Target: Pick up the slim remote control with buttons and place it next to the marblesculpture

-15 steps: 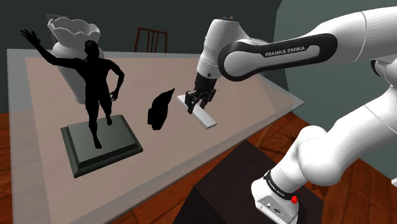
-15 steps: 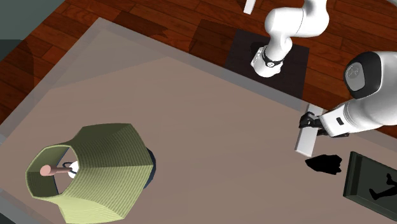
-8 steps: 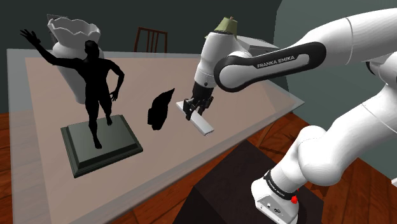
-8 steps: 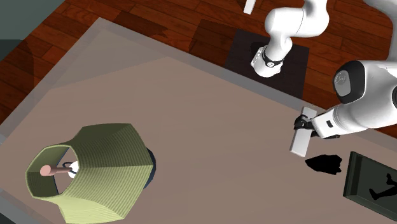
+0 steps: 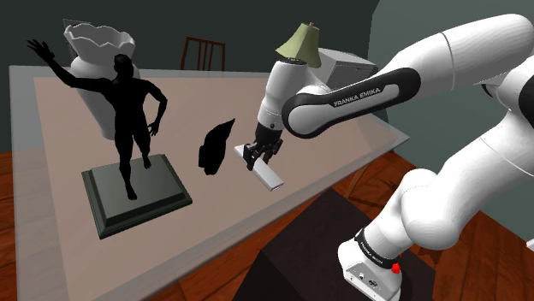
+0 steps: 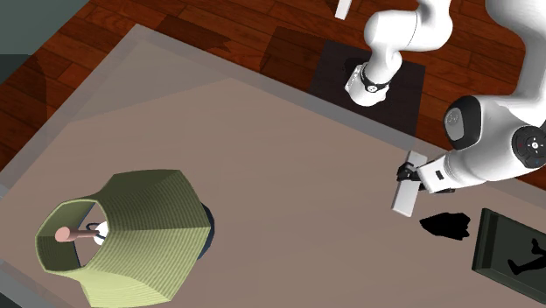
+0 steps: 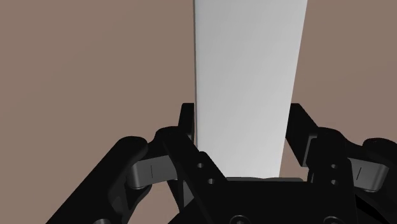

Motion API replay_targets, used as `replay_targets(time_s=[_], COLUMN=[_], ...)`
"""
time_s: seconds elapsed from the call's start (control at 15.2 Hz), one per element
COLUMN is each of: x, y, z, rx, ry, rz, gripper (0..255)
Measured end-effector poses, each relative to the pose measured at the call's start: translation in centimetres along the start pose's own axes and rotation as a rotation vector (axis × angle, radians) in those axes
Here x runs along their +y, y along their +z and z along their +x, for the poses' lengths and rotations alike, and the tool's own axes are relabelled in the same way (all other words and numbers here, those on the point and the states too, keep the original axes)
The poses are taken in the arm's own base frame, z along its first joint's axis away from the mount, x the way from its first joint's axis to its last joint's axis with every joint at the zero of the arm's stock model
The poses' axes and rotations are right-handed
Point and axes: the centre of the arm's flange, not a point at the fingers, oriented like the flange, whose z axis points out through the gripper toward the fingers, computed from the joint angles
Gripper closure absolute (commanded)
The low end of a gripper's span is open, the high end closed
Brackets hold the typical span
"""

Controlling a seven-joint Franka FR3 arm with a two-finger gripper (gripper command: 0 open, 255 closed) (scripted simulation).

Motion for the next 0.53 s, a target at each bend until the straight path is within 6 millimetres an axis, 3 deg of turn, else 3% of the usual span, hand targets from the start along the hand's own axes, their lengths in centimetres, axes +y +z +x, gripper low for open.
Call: replay_targets(time_s=[0.4, 0.46, 0.53], x=[-0.04, -0.04, -0.04], y=[0.28, 0.28, 0.28], z=[0.03, 0.03, 0.03], rx=[0.000, 0.000, 0.001], ry=[0.000, 0.000, 0.000], rz=[0.000, 0.000, 0.000], gripper=[255, 0, 0])
